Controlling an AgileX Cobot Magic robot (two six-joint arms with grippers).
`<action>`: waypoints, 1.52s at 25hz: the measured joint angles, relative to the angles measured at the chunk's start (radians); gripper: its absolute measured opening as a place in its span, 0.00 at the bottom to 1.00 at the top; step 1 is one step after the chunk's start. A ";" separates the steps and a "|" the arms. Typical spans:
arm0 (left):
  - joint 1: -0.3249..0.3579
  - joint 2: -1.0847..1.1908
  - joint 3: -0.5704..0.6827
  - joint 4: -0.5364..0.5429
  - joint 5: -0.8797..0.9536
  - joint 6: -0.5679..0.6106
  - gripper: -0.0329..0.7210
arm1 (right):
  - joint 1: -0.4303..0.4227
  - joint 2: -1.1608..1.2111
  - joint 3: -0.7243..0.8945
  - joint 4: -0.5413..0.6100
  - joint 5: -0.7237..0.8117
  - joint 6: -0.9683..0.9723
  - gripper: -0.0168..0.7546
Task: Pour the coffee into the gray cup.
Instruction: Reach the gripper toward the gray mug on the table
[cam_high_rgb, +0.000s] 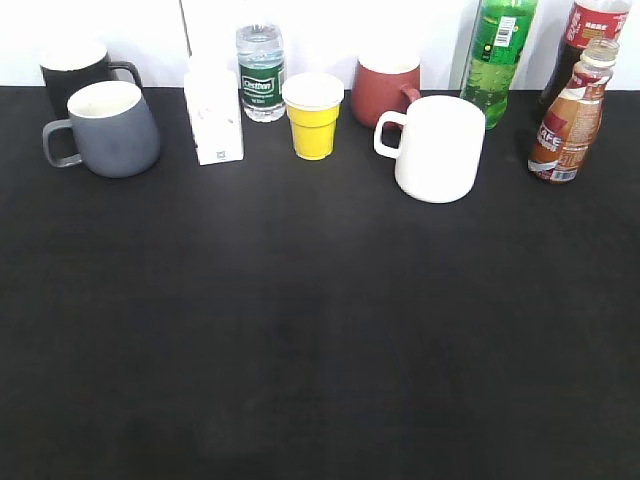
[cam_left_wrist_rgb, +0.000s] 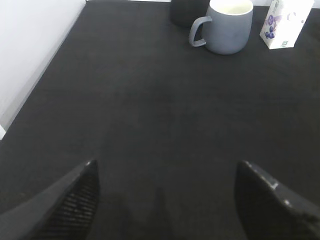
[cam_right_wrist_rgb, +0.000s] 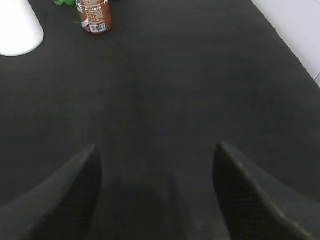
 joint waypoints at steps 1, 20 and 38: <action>0.000 0.000 0.000 0.000 0.000 0.000 0.89 | 0.000 0.000 0.000 0.000 0.000 0.000 0.73; 0.000 0.203 -0.026 0.000 -0.638 0.000 0.75 | 0.000 0.000 0.000 0.000 0.000 0.000 0.73; -0.001 1.222 0.102 0.008 -1.511 0.000 0.63 | 0.000 0.000 0.000 0.001 0.000 0.000 0.73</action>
